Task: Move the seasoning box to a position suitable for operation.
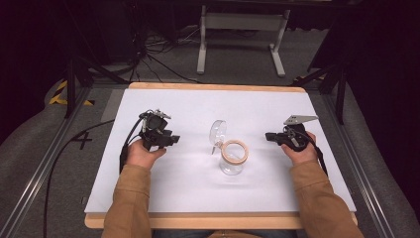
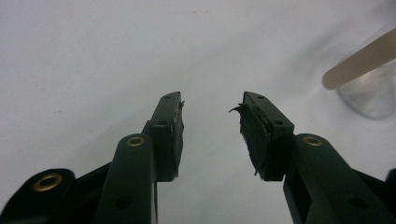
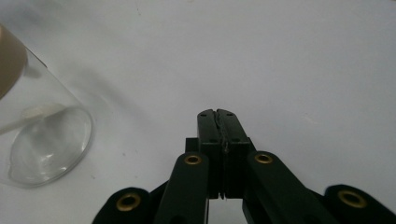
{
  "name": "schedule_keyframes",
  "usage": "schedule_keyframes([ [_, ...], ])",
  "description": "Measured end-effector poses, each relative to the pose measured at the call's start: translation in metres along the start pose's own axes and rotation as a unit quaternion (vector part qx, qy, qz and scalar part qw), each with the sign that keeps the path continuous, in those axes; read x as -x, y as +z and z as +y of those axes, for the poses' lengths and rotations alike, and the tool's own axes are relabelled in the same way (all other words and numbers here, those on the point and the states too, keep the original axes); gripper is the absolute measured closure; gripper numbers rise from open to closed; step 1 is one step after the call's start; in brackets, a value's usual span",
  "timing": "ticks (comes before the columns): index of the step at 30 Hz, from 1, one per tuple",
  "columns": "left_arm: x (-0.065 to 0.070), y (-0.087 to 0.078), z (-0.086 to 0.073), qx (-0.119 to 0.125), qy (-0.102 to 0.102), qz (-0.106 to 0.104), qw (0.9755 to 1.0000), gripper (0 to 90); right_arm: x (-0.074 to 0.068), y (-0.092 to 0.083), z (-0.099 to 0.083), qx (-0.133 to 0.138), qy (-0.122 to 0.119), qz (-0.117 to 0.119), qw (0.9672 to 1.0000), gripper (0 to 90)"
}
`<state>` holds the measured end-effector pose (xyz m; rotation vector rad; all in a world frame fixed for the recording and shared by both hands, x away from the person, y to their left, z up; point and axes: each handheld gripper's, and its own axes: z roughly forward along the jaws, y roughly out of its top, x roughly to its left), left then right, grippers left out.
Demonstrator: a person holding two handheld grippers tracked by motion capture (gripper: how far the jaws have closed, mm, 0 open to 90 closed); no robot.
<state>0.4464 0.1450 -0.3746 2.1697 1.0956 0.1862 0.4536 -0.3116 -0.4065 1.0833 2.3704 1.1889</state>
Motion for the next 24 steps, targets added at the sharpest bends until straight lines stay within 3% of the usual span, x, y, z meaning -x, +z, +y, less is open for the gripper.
schedule_keyframes([
  [4,0.003,0.001,0.004,-0.010,0.003,-0.002,0.9999,58.0,-0.003,0.000,0.001,0.006,-0.009,0.005,0.9999,89.7],
  [7,0.008,0.001,0.005,-0.010,-0.007,-0.012,0.9999,58.6,-0.006,-0.001,0.003,0.007,-0.013,0.013,0.9998,89.7],
  [10,0.012,-0.002,0.006,-0.009,0.008,-0.018,0.9998,58.1,-0.008,0.000,0.004,0.009,-0.017,0.018,0.9997,89.7],
  [24,0.015,-0.005,0.007,-0.008,0.012,-0.021,0.9997,52.9,-0.013,0.001,0.005,0.012,-0.022,0.030,0.9992,89.6],
])
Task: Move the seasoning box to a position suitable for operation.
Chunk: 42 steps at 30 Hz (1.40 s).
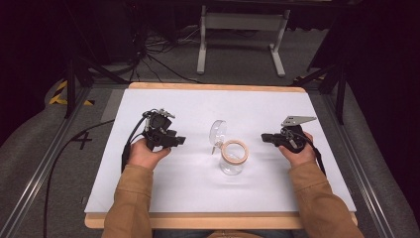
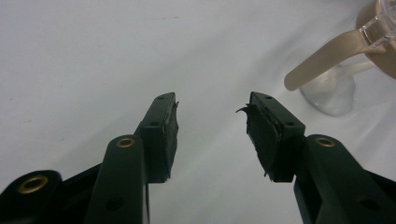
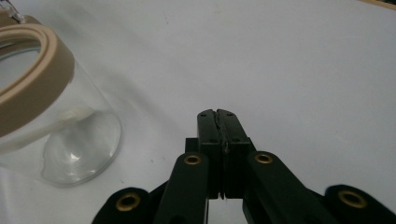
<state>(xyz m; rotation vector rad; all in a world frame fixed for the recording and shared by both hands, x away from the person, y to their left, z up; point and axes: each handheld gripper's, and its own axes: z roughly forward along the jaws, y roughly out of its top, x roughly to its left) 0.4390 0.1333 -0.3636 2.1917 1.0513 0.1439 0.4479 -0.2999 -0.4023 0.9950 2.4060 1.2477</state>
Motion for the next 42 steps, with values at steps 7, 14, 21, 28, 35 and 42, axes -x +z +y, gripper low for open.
schedule_keyframes([
  [7,0.006,-0.004,0.003,0.004,0.007,-0.007,0.9999,52.1,-0.011,0.008,0.003,-0.004,-0.012,0.019,0.9997,89.6],
  [14,0.020,-0.012,0.007,0.011,0.020,-0.025,0.9994,50.5,-0.026,0.020,0.008,-0.006,-0.031,0.044,0.9985,89.5],
  [21,0.029,-0.018,0.010,0.016,0.034,-0.031,0.9988,49.4,-0.035,0.032,0.009,-0.017,-0.047,0.068,0.9964,89.5],
  [28,0.037,-0.020,0.010,0.016,0.039,-0.031,0.9986,47.7,-0.042,0.040,0.009,-0.026,-0.060,0.082,0.9945,89.5],
  [35,0.037,-0.021,0.010,0.018,0.041,-0.032,0.9985,47.5,-0.047,0.043,0.009,-0.029,-0.066,0.089,0.9934,89.6],
  [42,0.037,-0.021,0.010,0.018,0.040,-0.032,0.9985,47.3,-0.047,0.043,0.009,-0.029,-0.066,0.089,0.9934,89.7],
])
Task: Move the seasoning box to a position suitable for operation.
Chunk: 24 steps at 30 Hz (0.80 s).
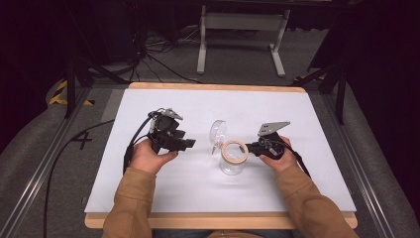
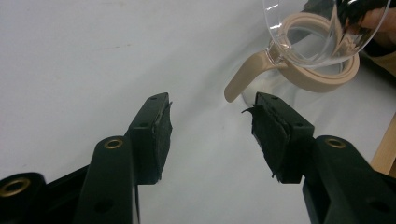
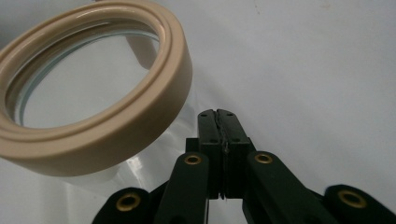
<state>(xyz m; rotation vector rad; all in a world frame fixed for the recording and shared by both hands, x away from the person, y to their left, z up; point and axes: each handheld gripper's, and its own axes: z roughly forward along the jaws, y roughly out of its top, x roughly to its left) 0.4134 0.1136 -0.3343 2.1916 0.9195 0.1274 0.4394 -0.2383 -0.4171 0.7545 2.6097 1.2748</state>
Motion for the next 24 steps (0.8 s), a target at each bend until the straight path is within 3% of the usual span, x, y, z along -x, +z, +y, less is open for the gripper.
schedule_keyframes([
  [9,-0.003,0.002,0.003,0.000,-0.004,0.006,1.0000,45.6,-0.003,-0.002,0.000,-0.008,-0.006,0.003,1.0000,89.7],
  [13,-0.004,0.002,0.003,0.012,-0.006,0.009,0.9999,45.1,-0.008,-0.004,-0.001,-0.011,-0.009,0.003,0.9999,89.7],
  [18,-0.006,0.002,0.004,0.029,-0.023,0.012,0.9993,42.0,-0.014,-0.008,-0.003,-0.016,-0.015,0.006,0.9997,89.7],
  [24,-0.005,0.001,0.006,0.037,-0.003,0.023,0.9990,42.9,-0.025,-0.012,-0.003,-0.023,-0.025,0.013,0.9993,89.8],
])
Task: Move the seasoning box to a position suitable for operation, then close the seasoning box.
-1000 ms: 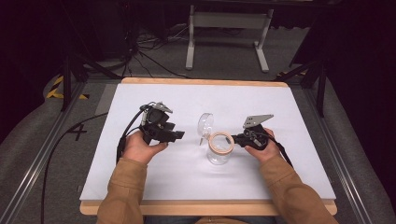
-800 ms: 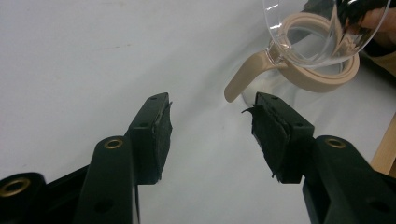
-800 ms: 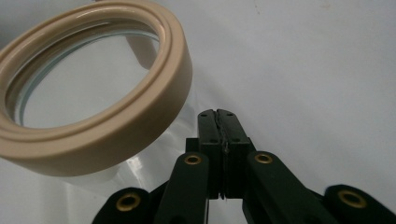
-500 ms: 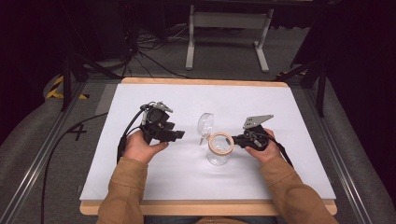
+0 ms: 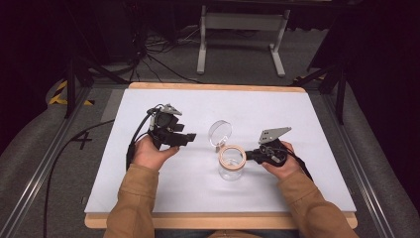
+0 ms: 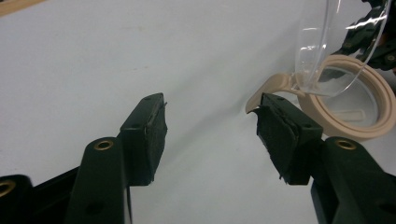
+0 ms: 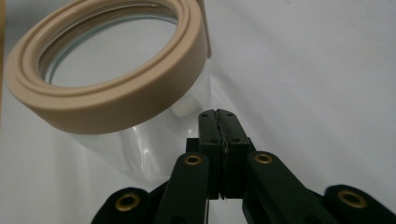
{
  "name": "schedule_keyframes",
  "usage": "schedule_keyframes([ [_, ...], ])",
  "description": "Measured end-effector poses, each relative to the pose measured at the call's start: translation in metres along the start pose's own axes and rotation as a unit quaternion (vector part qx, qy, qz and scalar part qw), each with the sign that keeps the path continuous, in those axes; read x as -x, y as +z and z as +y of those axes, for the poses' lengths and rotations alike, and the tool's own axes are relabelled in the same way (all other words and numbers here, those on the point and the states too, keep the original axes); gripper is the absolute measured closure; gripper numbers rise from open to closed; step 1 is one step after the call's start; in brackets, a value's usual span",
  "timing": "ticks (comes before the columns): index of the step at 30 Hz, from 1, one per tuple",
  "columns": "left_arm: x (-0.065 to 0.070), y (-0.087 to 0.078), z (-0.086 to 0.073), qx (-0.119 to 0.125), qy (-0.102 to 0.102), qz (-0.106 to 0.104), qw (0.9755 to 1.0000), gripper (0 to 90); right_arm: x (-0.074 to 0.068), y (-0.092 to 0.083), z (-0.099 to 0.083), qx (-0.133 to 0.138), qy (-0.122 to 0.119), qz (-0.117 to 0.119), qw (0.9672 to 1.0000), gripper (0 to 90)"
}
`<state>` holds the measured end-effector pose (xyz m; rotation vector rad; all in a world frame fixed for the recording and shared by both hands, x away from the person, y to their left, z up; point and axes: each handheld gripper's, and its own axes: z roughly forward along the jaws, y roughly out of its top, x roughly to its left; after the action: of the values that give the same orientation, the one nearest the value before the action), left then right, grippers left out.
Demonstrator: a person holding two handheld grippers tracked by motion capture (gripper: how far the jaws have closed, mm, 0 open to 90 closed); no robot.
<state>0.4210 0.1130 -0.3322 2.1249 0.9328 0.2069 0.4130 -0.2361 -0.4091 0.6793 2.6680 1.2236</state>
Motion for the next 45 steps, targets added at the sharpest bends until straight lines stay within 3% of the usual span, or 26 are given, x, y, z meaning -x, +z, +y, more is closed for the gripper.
schedule_keyframes([
  [11,0.001,0.004,0.006,-0.008,-0.004,-0.012,0.9999,47.9,-0.020,-0.002,0.000,-0.014,-0.021,0.006,0.9997,89.7],
  [17,0.004,0.009,0.009,-0.011,0.004,-0.019,0.9998,47.5,-0.021,-0.005,-0.003,-0.019,-0.019,-0.004,0.9996,89.7],
  [18,0.004,0.009,0.009,-0.015,0.007,-0.020,0.9997,47.6,-0.020,-0.006,-0.003,-0.015,-0.015,0.005,0.9998,89.6],
  [24,0.007,0.012,0.012,-0.018,0.011,-0.030,0.9993,50.3,-0.021,-0.006,-0.004,-0.014,-0.014,0.003,0.9998,89.6],
  [29,0.010,0.018,0.015,-0.014,0.003,-0.049,0.9987,64.2,-0.021,-0.009,-0.004,-0.005,-0.010,0.003,0.9999,89.6],
  [33,0.015,0.021,0.019,0.001,0.016,-0.060,0.9981,81.7,-0.020,-0.017,-0.005,0.009,-0.002,0.002,1.0000,89.6],
  [34,0.017,0.023,0.021,0.007,0.021,-0.062,0.9978,81.7,-0.019,-0.021,-0.005,0.012,0.001,-0.001,0.9999,89.7],
  [35,0.021,0.025,0.025,0.011,0.034,-0.067,0.9971,88.6,-0.019,-0.029,-0.007,0.020,0.010,-0.007,0.9997,89.7],
  [38,0.027,0.034,0.029,0.020,0.042,-0.085,0.9952,89.7,-0.020,-0.038,-0.009,0.031,0.025,-0.012,0.9992,89.7],
  [41,0.029,0.040,0.033,0.026,0.049,-0.092,0.9943,89.7,-0.022,-0.046,-0.009,0.044,0.031,-0.014,0.9984,89.7],
  [45,0.029,0.053,0.036,0.044,0.039,-0.111,0.9920,89.5,-0.028,-0.056,-0.007,0.063,0.037,-0.014,0.9973,89.7],
])
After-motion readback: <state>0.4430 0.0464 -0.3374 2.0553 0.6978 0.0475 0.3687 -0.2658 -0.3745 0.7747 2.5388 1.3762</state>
